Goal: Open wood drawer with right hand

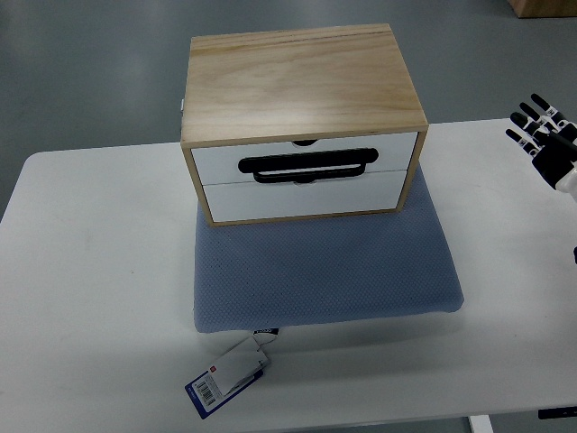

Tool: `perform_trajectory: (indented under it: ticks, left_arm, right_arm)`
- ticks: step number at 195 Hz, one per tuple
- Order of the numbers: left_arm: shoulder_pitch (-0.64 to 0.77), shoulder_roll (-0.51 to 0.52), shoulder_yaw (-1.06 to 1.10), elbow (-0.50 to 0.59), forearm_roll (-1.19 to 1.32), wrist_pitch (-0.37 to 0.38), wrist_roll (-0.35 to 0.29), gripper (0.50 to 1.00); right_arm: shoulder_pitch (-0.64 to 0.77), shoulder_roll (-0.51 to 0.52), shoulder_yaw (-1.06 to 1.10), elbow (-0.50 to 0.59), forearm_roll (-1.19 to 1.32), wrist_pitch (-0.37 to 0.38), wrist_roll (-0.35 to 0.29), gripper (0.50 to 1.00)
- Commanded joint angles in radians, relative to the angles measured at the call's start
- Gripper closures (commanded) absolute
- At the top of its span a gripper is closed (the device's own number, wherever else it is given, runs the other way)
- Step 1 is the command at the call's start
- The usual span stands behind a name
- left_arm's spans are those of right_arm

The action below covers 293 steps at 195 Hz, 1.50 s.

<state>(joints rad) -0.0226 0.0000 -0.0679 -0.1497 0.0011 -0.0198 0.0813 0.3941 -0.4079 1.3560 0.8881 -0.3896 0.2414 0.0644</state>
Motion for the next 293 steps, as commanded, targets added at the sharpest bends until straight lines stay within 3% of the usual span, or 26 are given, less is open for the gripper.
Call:
perform_trajectory:
  ticks: [1,293]
  left_arm:
    - [0.000,0.000,-0.001,0.001,0.000,0.001,0.000,0.500]
    - [0.004,0.000,-0.006,-0.001,0.000,0.001,0.000,0.500]
  right_arm:
    - [0.000,0.001,0.000,0.000,0.000,0.001,0.000,0.568]
    - [0.012,0.001,0.000,0.000,0.000,0.004,0.000,0.568]
